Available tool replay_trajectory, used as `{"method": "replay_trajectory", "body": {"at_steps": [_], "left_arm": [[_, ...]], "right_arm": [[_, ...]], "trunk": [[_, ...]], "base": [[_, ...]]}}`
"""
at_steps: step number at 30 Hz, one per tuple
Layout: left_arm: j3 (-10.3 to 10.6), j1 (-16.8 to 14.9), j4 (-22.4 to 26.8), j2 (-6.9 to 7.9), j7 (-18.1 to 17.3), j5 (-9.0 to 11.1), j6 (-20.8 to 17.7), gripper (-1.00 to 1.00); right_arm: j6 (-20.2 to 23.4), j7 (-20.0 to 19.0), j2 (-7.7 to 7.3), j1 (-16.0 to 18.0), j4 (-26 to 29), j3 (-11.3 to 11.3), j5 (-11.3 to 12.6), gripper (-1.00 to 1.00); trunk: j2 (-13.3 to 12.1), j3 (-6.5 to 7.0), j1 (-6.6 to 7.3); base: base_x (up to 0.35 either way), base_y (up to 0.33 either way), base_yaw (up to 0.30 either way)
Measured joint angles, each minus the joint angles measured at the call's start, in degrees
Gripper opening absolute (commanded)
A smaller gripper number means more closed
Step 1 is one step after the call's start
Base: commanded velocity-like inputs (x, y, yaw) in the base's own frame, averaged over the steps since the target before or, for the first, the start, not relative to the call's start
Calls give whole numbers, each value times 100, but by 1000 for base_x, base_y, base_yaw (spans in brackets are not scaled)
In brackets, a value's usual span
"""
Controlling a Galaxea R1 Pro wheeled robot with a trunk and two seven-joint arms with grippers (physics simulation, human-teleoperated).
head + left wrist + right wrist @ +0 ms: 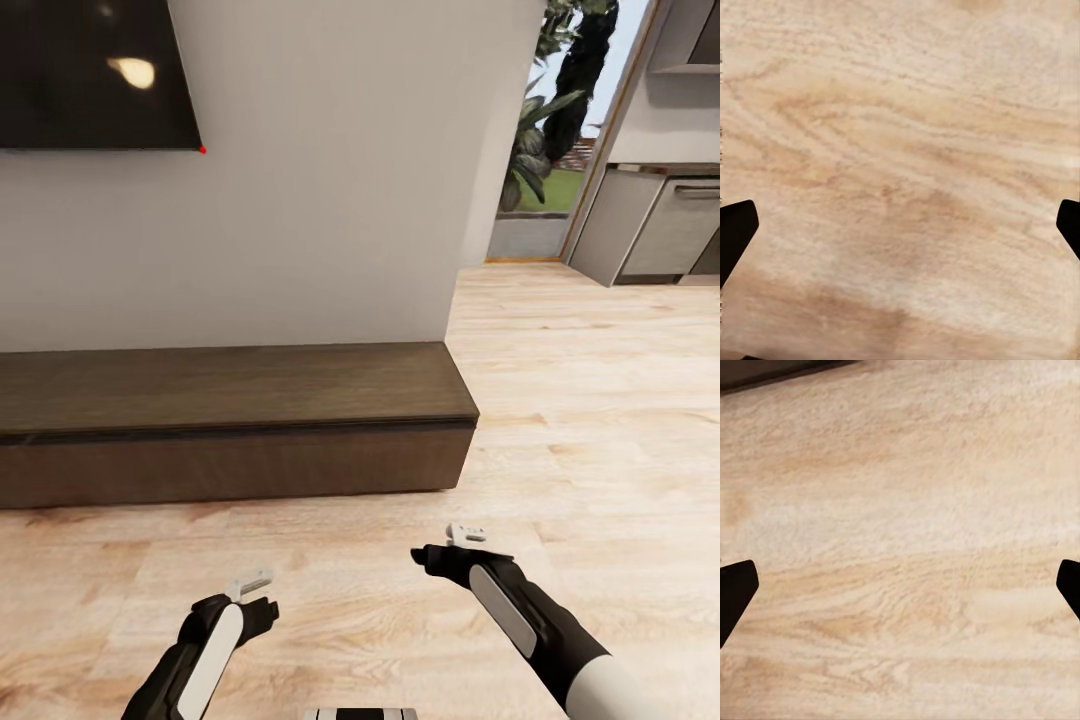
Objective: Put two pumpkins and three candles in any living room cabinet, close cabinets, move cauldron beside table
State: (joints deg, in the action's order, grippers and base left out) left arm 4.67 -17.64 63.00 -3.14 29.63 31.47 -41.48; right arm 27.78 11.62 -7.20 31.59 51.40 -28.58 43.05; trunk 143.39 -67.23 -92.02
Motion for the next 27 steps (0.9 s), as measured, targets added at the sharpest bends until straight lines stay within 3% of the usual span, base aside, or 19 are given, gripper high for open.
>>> {"method": "replay_trajectory", "body": {"at_steps": [19, 27], "left_arm": [[-30, 35, -611, 43, -14, 116, 86, 100], [-46, 36, -638, 49, -14, 134, 86, 100]], "right_arm": [[203, -1, -18, -70, 323, 26, -40, 100], [199, 3, -5, -69, 275, 7, -83, 100]], "trunk": [[0, 0, 0], [0, 0, 0]], "base": [[0, 0, 1], [0, 0, 215]]}}
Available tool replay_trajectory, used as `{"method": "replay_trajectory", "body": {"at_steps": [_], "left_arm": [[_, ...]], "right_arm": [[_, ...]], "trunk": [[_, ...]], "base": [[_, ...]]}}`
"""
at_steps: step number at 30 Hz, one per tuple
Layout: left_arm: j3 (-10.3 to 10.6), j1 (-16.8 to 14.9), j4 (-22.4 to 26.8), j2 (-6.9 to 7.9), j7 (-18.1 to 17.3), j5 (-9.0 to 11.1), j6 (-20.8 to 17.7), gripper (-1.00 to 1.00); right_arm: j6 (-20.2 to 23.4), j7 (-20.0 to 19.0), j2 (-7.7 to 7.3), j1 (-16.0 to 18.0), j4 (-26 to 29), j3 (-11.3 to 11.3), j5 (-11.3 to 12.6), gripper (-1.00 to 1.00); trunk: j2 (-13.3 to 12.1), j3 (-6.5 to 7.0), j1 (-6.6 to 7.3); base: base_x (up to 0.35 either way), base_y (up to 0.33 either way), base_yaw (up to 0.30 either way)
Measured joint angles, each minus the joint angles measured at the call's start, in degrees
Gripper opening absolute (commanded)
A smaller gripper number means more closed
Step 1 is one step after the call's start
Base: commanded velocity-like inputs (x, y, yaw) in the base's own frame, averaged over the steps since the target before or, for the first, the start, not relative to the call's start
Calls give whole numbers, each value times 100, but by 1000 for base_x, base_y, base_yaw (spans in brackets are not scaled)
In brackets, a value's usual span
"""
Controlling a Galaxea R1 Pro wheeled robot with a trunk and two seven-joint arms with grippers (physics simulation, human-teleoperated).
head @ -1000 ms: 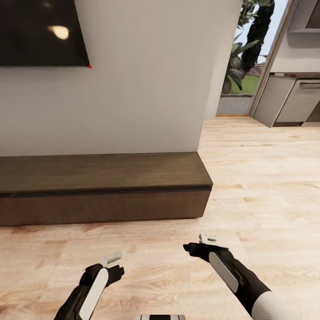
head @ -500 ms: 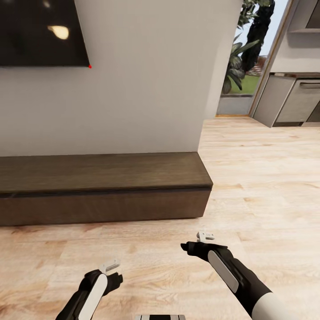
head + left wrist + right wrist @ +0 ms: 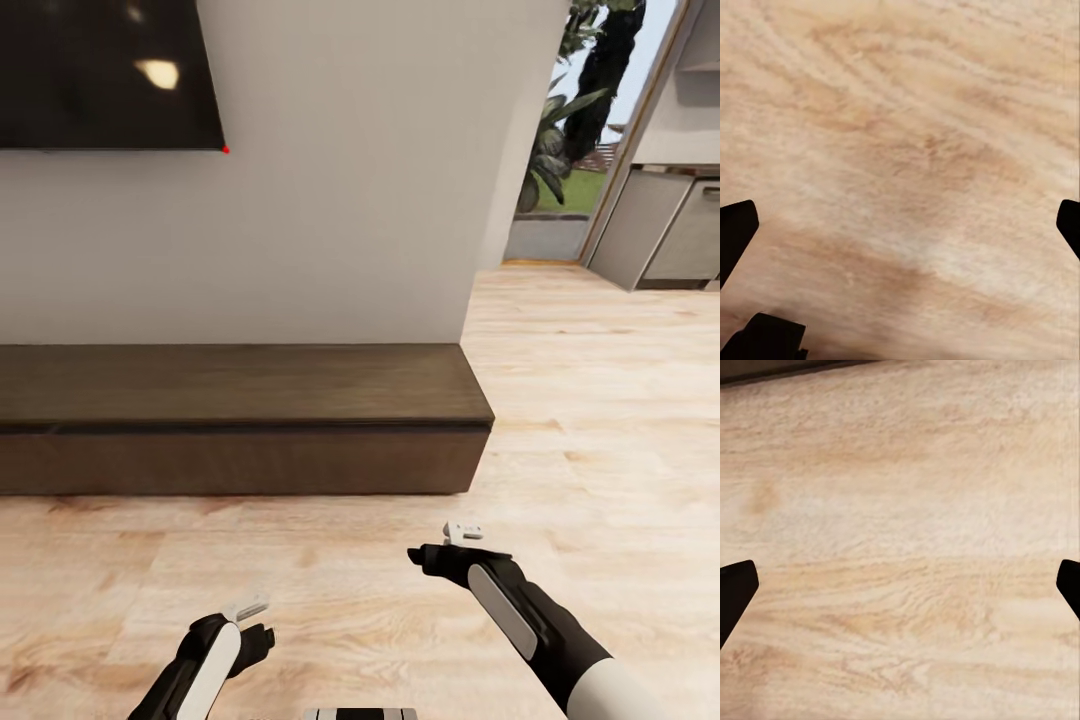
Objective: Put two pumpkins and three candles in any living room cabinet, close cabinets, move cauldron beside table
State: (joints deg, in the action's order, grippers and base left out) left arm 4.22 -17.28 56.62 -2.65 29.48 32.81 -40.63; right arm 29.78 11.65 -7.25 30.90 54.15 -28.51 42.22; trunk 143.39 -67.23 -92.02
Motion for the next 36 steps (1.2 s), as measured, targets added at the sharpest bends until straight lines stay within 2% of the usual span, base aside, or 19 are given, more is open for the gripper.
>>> {"method": "replay_trajectory", "body": {"at_steps": [36], "left_arm": [[-1, 0, -77, 0, -9, 7, 0, 100]], "right_arm": [[-42, -7, 4, 0, -49, -36, -30, 100]], "trunk": [[0, -41, 0]], "base": [[0, 0, 283]]}}
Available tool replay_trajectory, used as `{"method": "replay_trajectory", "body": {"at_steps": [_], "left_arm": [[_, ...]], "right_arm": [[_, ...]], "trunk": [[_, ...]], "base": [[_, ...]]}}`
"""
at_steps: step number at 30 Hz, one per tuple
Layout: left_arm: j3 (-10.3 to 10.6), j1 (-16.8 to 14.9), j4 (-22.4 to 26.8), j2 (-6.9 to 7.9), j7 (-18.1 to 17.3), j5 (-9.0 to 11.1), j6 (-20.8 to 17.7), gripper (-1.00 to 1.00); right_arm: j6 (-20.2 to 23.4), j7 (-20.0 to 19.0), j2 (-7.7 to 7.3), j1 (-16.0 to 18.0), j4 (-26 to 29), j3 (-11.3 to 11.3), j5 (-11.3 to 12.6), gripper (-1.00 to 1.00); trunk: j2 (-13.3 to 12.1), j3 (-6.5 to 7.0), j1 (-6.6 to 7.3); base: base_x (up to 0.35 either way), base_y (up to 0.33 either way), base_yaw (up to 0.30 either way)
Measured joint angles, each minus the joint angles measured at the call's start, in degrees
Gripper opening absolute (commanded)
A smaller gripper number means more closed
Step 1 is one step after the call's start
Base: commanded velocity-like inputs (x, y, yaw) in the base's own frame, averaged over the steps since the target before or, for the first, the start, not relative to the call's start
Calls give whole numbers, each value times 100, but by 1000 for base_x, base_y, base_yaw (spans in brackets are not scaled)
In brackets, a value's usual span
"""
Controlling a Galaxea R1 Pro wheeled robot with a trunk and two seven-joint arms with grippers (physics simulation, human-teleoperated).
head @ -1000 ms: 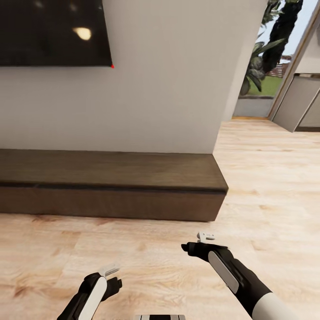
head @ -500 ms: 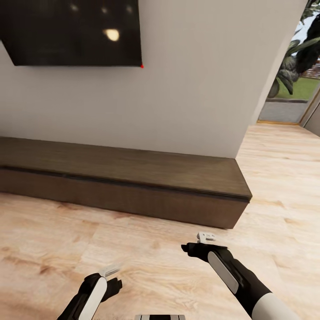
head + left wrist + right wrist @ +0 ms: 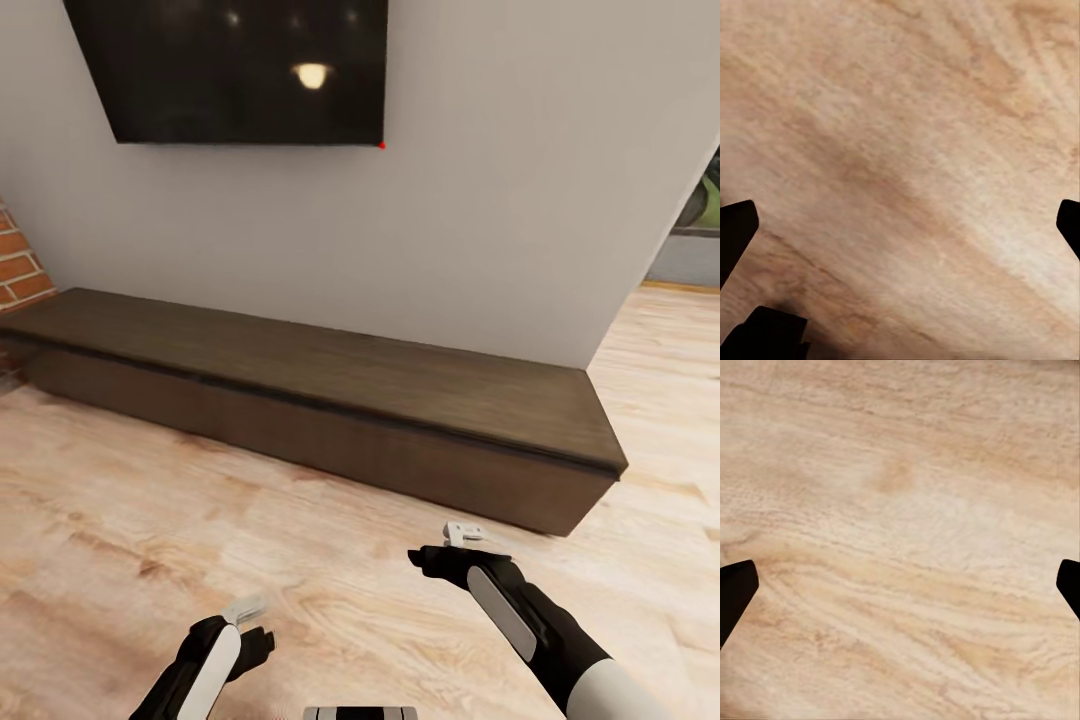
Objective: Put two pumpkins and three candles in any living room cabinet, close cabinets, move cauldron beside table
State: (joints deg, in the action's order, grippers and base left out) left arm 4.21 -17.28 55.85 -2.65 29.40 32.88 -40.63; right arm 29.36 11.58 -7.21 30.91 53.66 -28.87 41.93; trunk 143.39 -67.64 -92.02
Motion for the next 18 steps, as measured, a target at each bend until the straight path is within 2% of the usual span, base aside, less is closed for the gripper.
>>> {"method": "replay_trajectory", "body": {"at_steps": [13, 18], "left_arm": [[-1, -1, -1, 3, -2, 3, 5, 100], [0, 0, -3, 2, -1, 79, 14, 100]], "right_arm": [[-127, 8, 0, 0, -8, -8, -2, 100], [-268, 10, 0, 0, -63, -63, -1, 100]], "trunk": [[0, -67, 0], [0, -98, 0]], "base": [[0, 0, 250], [0, 0, 236]]}}
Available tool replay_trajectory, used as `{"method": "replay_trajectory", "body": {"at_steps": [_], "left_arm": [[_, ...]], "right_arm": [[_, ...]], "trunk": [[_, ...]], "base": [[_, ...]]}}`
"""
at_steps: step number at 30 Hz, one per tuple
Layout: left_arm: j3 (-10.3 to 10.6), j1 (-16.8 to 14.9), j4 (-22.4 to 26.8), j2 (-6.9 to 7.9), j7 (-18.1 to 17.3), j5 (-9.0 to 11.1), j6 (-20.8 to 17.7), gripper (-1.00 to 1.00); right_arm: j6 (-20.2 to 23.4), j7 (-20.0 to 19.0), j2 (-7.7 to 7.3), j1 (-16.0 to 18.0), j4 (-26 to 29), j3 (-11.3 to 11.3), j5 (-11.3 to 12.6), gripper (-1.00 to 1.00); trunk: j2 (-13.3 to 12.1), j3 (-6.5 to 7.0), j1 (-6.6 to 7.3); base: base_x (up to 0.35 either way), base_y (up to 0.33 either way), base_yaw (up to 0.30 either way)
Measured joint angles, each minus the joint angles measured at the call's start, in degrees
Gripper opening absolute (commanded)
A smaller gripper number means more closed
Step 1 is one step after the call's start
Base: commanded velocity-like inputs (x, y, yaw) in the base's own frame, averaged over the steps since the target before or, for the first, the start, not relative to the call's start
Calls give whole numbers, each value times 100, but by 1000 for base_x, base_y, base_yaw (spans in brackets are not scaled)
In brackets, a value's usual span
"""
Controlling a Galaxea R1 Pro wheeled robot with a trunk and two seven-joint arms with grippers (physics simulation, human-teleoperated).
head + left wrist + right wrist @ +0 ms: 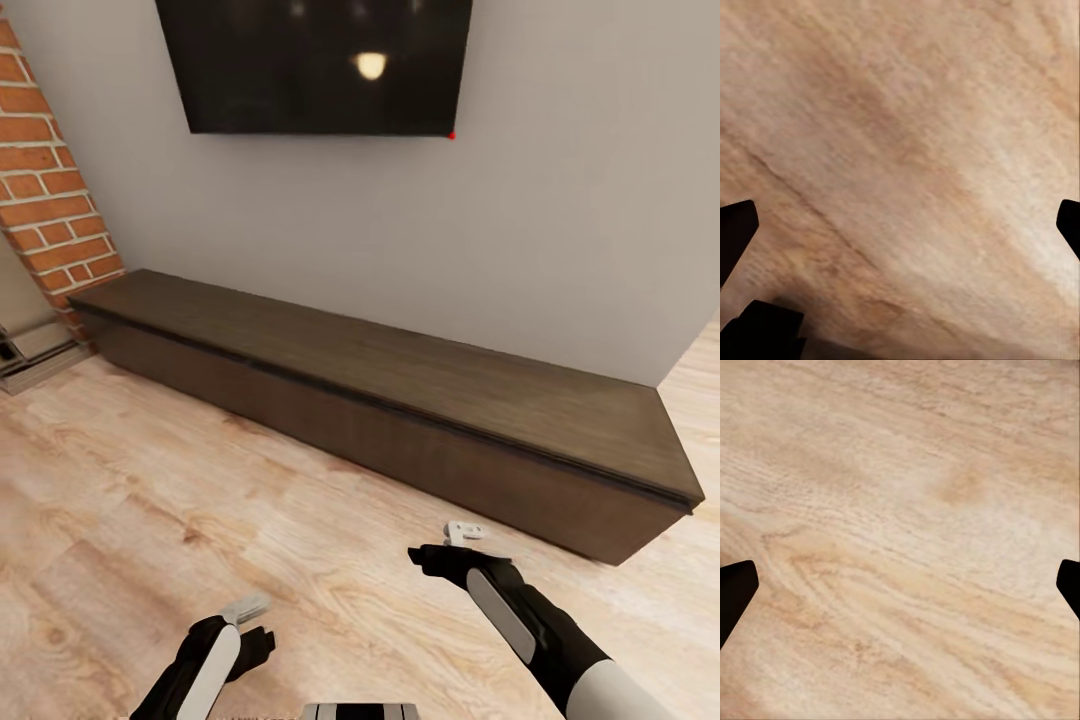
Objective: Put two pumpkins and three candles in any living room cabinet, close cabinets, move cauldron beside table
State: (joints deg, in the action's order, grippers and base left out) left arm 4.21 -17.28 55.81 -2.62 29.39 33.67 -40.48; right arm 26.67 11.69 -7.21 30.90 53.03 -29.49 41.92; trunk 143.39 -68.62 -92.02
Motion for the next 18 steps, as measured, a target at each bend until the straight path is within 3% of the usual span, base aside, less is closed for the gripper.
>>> {"method": "replay_trajectory", "body": {"at_steps": [6, 18], "left_arm": [[7, 0, -6, -2, 1, 20, 3, 100], [9, 1, -6, -3, 0, 19, 3, 100]], "right_arm": [[-212, 16, 8, 0, -176, -356, -15, 100], [-264, 13, 35, 0, -193, -400, -8, 100]], "trunk": [[0, -37, 0], [0, -110, 0]], "base": [[0, 0, 236], [0, 0, 236]]}}
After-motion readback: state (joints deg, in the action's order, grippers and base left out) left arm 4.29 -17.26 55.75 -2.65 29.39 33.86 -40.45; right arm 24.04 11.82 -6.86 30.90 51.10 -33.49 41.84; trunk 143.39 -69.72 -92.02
